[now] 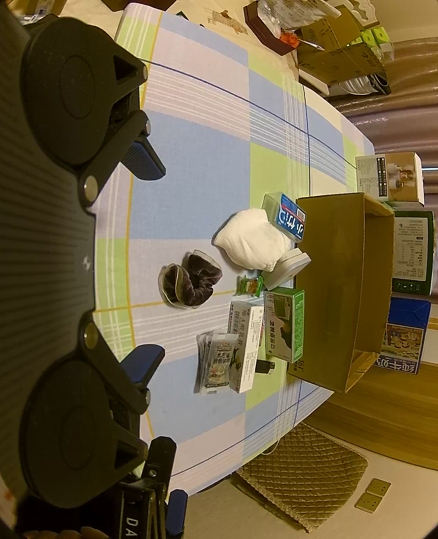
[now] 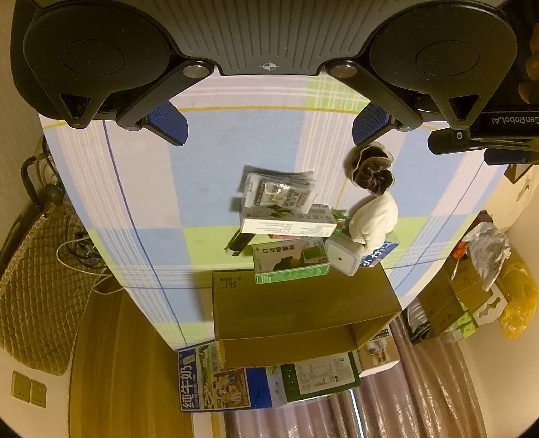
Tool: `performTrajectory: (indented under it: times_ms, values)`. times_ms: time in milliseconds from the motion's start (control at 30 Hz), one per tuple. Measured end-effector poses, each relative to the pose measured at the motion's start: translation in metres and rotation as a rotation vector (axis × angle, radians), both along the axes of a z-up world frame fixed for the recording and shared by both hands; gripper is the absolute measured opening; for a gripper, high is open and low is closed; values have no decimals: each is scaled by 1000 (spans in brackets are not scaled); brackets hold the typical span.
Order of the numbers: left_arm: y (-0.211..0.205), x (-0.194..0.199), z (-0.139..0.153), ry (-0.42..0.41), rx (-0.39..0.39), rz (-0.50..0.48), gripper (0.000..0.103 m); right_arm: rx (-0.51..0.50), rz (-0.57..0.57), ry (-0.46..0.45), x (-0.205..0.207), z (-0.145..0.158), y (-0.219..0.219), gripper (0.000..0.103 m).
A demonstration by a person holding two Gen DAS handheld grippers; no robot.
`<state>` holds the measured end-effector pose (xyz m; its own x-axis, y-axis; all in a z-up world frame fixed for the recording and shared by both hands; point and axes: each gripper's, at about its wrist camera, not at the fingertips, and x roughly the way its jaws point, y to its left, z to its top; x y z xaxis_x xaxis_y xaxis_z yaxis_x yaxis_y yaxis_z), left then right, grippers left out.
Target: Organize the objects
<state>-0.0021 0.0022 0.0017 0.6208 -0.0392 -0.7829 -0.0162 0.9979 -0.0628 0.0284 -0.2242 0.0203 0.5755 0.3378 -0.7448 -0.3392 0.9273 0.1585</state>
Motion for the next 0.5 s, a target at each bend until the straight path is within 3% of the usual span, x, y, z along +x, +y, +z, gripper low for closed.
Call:
performTrajectory:
  times_ms: [500]
  values:
    - [0,0,-2,3,-2,6,102,-4,-4,2,0,-2,0,101]
